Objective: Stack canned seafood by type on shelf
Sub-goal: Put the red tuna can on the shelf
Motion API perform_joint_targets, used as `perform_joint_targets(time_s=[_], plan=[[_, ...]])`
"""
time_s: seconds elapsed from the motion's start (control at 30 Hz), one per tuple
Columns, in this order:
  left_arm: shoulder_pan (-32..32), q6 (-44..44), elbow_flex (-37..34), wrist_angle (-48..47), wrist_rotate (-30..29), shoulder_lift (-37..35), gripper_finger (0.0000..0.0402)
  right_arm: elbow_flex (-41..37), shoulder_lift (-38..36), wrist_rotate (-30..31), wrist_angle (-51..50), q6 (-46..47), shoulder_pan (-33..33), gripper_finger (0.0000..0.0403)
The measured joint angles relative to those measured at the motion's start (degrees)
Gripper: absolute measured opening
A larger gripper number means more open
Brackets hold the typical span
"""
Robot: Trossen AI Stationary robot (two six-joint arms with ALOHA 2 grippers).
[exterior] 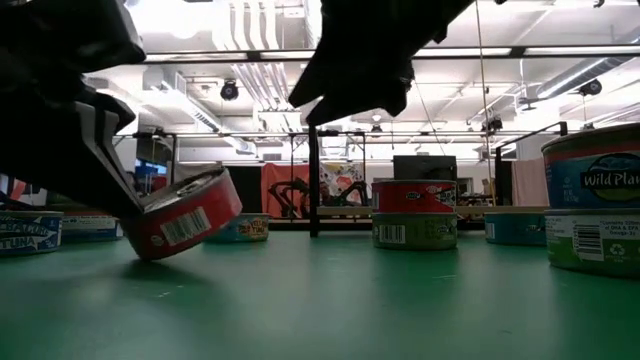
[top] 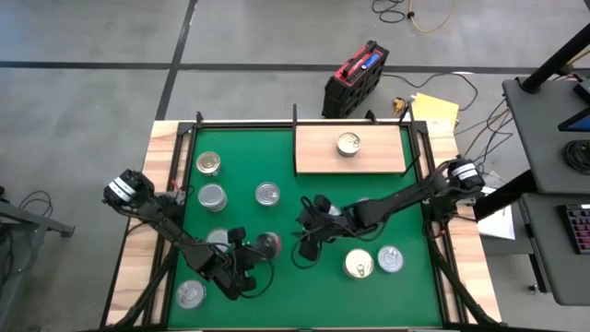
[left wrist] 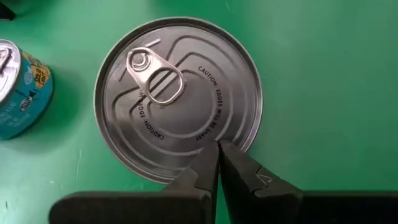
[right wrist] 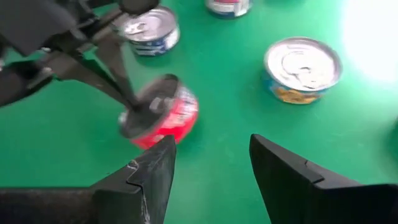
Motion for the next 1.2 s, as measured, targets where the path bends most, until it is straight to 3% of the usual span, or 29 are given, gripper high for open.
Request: perform_joint_targets(time_s=[0.13,0.8,1.2], plan=[[0.0,-0.4,0.0,0.5,-0.2,0.1,0.0000,0.0,1.5,-3.4,2.9,2.3,-0.8,0.0199],[-0.6,-3.0,-0.1,3.9,0.6,4.7,0.0000,0.0,3.2,-3.9,6.1,2.8,-1.1,0.0199],[-0.6,-2.8,-0.1,8.3,-3.7,4.9,0.0000,0.0,3.2,-3.9,6.8,3.0,1.6,0.0199]])
